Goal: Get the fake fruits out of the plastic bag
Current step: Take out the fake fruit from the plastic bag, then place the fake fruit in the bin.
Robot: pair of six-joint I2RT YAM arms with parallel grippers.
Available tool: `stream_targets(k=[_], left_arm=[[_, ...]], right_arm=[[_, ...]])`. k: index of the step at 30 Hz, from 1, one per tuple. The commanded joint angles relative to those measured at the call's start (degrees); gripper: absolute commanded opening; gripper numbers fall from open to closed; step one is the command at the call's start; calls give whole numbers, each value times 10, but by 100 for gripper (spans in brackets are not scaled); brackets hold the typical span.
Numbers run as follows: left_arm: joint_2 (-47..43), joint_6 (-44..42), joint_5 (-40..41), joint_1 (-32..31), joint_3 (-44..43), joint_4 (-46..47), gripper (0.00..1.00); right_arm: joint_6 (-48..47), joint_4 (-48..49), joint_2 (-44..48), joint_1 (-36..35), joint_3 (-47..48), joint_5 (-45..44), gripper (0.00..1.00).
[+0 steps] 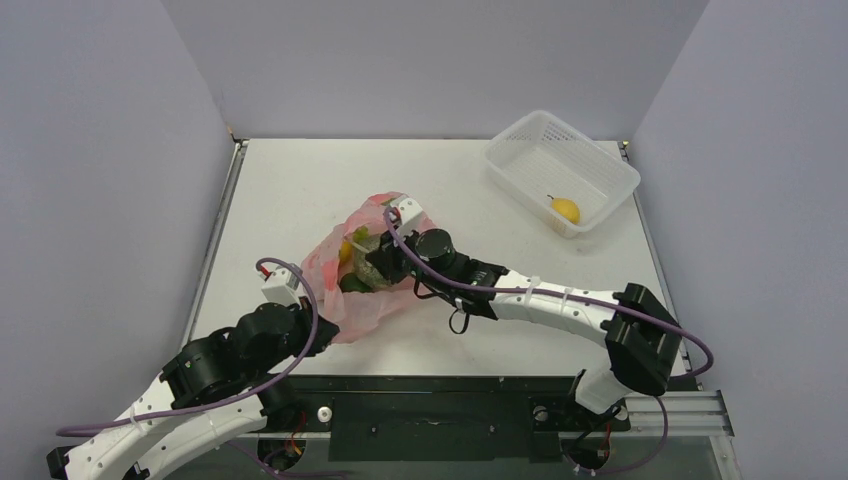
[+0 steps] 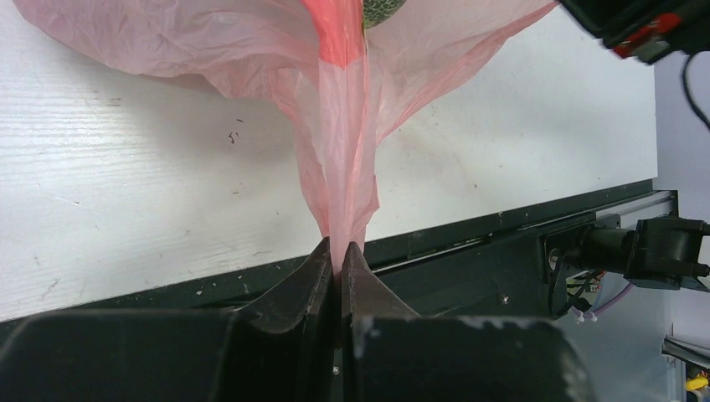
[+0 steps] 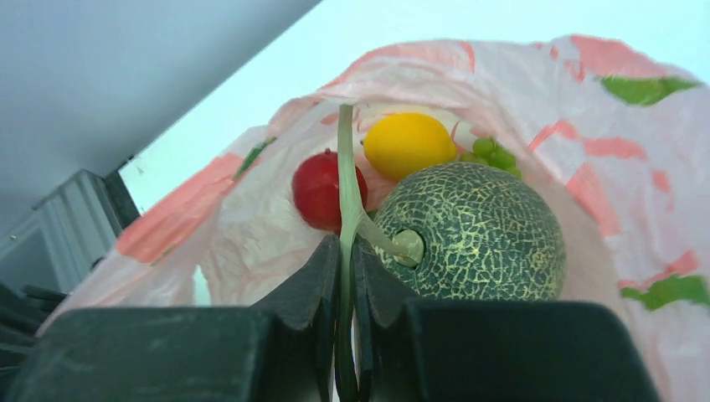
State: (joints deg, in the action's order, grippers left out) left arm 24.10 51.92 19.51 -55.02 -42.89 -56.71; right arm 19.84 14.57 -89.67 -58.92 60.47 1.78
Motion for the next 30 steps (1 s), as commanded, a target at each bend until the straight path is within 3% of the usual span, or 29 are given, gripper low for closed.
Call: stream_targets(k=[1, 20, 30], left_arm=[[1, -2, 4, -1, 0, 33, 0], [-10, 4, 21, -1, -11, 22, 0], [7, 3, 7, -1, 5, 40, 0]], right_arm=[[17, 5, 67, -2, 40, -10, 0], [20, -32, 162, -1, 85, -9, 0], [-47, -115, 172, 26, 216, -56, 0]])
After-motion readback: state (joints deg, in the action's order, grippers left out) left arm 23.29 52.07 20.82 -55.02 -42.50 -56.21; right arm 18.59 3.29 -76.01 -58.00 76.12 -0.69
